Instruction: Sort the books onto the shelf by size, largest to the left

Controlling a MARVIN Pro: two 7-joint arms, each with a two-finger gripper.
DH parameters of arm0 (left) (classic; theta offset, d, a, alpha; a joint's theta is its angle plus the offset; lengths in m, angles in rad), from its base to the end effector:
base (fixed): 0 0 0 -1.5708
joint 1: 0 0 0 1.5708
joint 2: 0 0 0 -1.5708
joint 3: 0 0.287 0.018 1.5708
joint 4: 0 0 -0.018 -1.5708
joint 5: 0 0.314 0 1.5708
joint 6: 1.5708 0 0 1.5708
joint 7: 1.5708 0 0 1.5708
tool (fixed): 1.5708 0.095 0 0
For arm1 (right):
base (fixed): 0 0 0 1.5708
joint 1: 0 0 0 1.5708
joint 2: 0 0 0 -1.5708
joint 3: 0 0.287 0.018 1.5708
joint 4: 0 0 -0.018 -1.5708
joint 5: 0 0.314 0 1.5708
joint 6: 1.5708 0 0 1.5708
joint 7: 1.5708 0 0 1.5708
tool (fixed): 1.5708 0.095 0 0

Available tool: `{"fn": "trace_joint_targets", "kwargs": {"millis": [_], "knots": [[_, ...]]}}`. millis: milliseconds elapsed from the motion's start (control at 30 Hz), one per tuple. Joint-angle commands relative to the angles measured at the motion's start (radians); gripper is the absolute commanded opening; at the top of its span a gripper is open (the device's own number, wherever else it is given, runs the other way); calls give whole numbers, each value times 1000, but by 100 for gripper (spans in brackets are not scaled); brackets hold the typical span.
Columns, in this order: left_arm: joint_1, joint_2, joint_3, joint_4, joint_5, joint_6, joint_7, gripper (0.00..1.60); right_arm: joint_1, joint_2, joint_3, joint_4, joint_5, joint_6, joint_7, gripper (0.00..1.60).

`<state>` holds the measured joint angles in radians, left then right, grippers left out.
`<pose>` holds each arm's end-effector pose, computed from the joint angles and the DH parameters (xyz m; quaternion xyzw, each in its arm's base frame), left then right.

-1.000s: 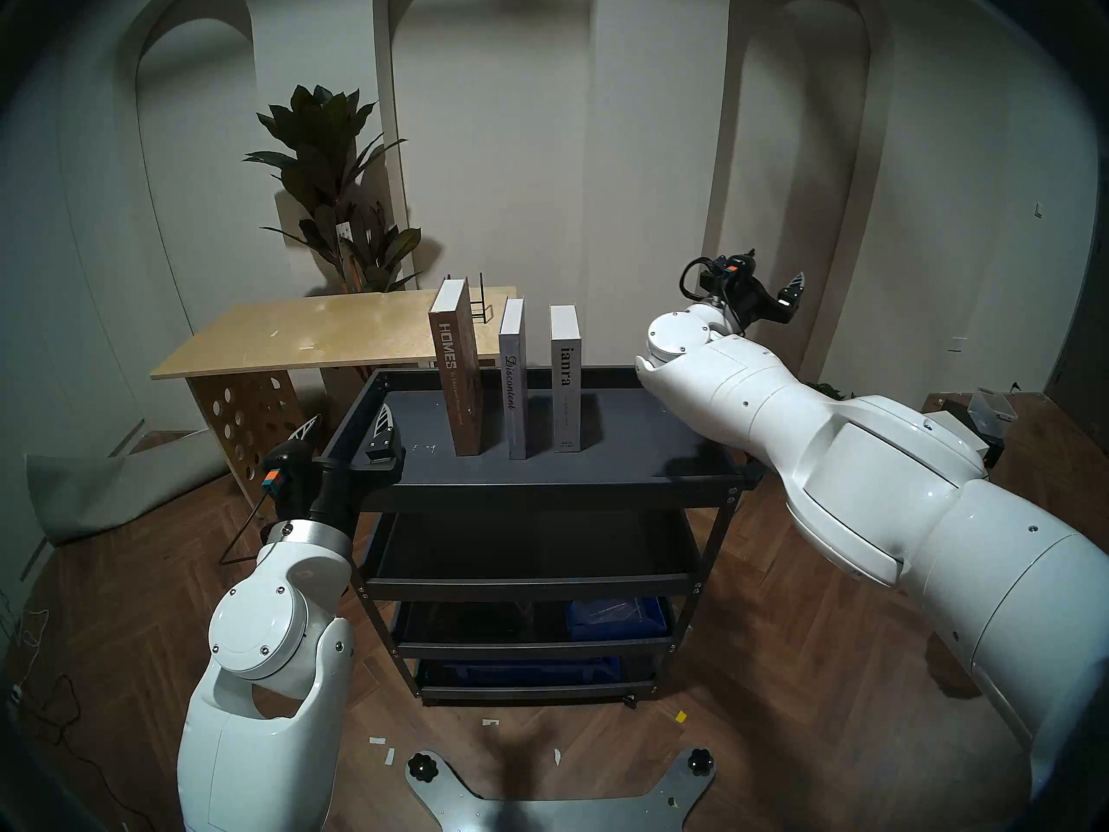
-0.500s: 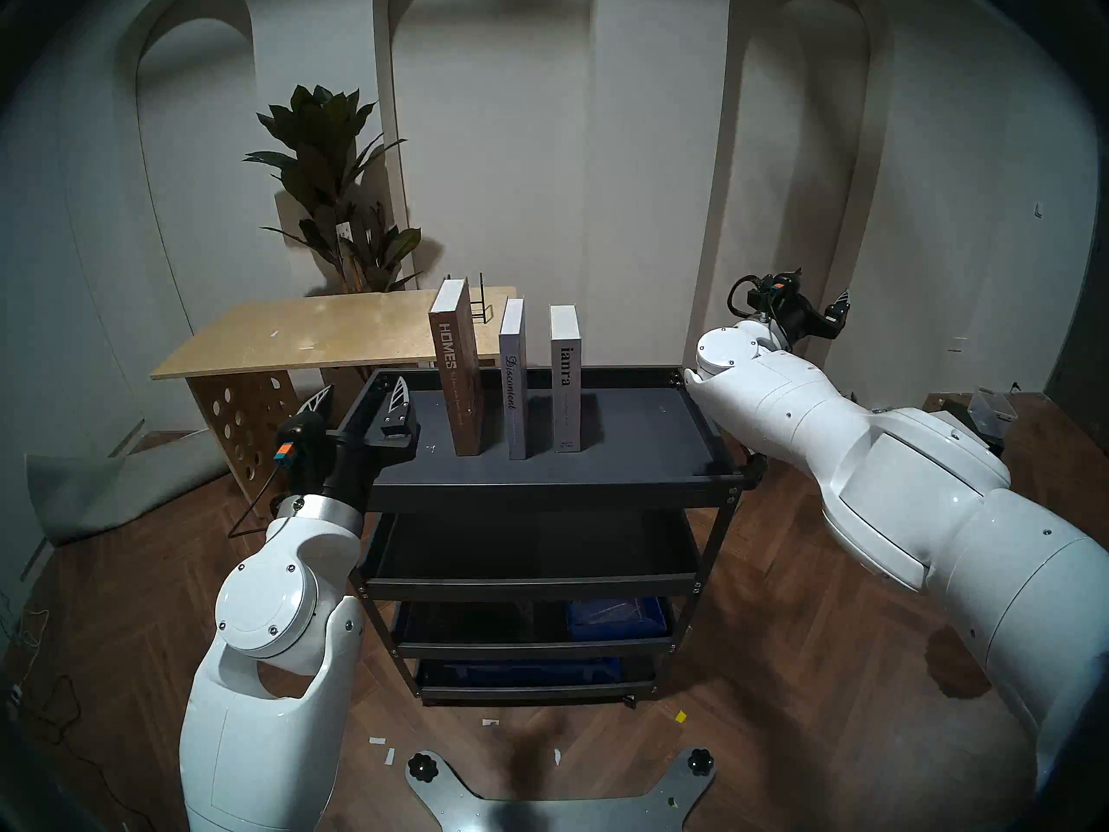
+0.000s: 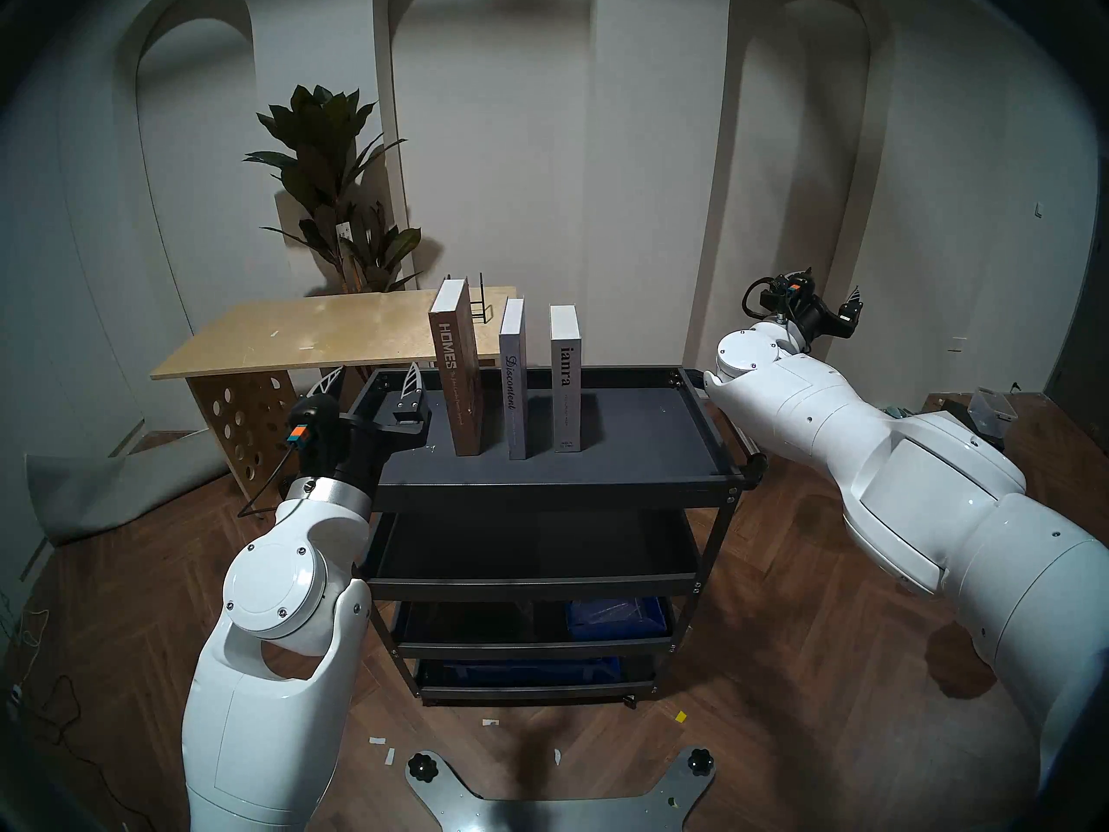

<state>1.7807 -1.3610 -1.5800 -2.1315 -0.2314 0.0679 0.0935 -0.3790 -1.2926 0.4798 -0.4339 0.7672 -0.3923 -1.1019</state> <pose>0.3511 0.0296 -0.1646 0.6054 0.0072 0.7956 0.0202 0.6255 -0.1147 -0.1265 0.5039 -0.2548 0.7480 0.3488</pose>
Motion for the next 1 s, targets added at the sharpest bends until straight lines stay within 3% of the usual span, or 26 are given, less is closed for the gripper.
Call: {"fn": "trace_joint_targets", "kwargs": {"millis": [0, 433, 967], "knots": [[-44, 16, -18, 12, 11, 2, 0, 160, 4, 2, 2, -52, 5, -13, 42, 160], [-66, 36, -54, 60, 26, 3, -5, 160, -34, -11, 3, -142, 22, -16, 127, 160], [-112, 53, -61, 122, 45, 7, -18, 160, -91, 16, 6, -232, 65, -15, 217, 160]]}}
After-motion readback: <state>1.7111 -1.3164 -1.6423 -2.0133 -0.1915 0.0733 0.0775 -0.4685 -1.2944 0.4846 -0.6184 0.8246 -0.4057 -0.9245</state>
